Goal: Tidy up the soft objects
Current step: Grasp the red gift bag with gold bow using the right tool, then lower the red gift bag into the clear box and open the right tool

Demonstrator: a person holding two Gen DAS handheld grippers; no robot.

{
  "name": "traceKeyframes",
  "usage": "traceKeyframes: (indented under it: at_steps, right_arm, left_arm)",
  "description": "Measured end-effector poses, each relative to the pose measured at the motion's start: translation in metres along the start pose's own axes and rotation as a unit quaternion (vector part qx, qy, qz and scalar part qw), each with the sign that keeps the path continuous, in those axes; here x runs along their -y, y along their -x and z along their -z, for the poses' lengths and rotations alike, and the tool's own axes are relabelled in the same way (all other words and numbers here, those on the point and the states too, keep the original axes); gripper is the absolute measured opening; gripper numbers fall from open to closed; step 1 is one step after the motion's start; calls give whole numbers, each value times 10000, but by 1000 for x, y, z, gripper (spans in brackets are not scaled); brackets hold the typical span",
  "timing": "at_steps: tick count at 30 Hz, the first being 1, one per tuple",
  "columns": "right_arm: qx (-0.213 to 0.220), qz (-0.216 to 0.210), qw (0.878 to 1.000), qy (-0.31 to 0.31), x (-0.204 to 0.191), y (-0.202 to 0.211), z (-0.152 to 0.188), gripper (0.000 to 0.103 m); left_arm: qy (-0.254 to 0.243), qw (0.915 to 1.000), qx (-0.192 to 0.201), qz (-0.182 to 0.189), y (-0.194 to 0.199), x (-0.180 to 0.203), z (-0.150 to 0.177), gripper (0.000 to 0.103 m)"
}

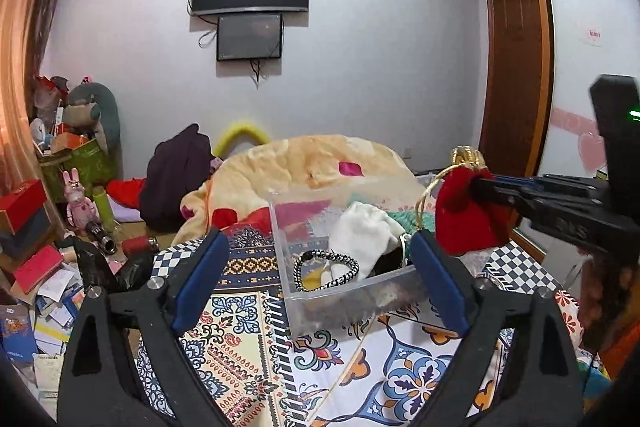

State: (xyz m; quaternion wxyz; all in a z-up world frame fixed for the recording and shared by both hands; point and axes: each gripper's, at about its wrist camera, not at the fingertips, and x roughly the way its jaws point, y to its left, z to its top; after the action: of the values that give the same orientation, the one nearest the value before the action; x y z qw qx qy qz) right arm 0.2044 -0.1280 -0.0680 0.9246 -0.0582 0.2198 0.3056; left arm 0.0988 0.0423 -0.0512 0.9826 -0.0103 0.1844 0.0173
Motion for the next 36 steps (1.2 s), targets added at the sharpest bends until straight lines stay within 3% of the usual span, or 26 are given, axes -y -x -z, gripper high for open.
traceKeyframes:
  at_steps: [11,13,15,17,25,29,34,36]
  right_arm:
    - [-779,843,9932,179,29,-44,15,17]
    - [-809,895,9924,254,29,-40,17,23]
    - [-769,925,9923,282,28,-34,16,44]
    - [-631,887,9937,280,27,-21,14,55]
    - [104,547,9980,300,13,42,-4,59]
    - [666,324,9969,279,0,83,-16,71]
    - [1177,67,9927,251,-13,122,-24,75]
    - [1348,-9,9907,204,-16,135,-25,82]
  left_arm:
    - [-234,9997,23,9,-2,12,5,95]
    - [-279,9996,30,19,-1,15,7,95]
    - [-320,9995,37,12,0,17,6,96]
    - [-339,9994,82,9,3,18,2,96]
    - [-219,9986,474,84,31,23,-17,96]
    - [-136,9970,749,109,53,25,-28,100]
    - [-61,9946,1022,155,78,28,-39,102]
    - [-41,9939,1094,160,86,28,-43,103]
